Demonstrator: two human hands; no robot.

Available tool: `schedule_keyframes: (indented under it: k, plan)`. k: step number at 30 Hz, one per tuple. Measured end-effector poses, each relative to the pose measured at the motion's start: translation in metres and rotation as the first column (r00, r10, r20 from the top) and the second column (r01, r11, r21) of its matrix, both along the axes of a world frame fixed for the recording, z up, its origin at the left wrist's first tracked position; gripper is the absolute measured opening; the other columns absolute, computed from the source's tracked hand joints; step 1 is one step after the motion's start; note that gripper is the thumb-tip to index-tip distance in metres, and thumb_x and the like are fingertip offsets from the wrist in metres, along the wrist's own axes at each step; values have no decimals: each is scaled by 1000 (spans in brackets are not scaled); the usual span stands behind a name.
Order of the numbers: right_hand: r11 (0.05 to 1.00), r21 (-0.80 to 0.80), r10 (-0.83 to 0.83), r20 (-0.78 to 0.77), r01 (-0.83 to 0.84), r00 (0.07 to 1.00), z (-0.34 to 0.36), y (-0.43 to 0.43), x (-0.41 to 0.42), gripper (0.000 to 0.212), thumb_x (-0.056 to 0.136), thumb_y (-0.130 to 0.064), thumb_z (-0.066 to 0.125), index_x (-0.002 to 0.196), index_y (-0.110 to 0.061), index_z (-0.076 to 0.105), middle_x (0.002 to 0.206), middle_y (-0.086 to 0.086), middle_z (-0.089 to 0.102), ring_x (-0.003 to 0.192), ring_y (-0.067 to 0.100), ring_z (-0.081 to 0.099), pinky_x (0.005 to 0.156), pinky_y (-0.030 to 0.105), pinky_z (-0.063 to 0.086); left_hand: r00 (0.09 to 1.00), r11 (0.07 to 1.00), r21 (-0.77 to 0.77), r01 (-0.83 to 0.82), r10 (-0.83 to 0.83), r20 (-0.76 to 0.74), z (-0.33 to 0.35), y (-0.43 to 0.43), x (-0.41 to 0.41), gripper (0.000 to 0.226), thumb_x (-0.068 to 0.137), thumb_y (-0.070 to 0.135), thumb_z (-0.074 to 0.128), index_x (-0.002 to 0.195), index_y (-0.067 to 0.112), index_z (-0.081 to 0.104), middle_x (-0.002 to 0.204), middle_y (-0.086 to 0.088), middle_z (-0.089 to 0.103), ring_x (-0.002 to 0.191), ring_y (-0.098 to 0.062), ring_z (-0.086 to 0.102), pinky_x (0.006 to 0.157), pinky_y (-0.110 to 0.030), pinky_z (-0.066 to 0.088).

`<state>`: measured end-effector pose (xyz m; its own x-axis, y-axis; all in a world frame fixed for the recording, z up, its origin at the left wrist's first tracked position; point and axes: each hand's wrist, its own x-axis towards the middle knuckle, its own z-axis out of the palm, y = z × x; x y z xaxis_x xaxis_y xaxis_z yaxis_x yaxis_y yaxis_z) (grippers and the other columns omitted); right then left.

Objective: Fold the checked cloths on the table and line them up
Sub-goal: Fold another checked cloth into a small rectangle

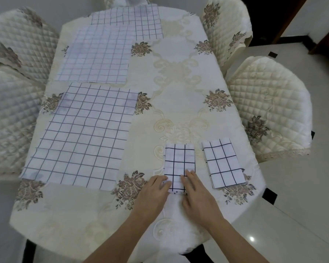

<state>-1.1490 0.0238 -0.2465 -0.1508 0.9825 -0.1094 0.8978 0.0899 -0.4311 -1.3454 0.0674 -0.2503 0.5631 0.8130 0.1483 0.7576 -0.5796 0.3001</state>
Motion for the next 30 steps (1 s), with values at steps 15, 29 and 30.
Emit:
schedule_keyframes:
  k: [15,29,30]
  plan:
    - [990,100,90,70,-96,994,77,83,2,58,94,-47,43,144,-20,48,153,6,44,143,28,38,112,43,37,963,951,156,-268,271,1,87,51,-7,39,89,44,44,112,23,67,111,3,66,97,-17,64,72,-33,55]
    - [864,472,116,152,-176,981,230,181,-16,52,88,-42,60,135,-20,56,135,3,60,125,25,56,95,43,51,904,825,402,-398,427,20,232,115,-10,46,85,53,49,116,23,66,113,4,67,103,-19,63,88,-40,51]
    - [857,483,116,161,-181,980,233,180,-17,52,86,-43,60,133,-21,57,133,3,61,123,24,58,93,42,52,899,816,411,-406,436,22,235,114,-11,46,85,53,49,116,23,66,113,3,67,103,-19,63,88,-41,51]
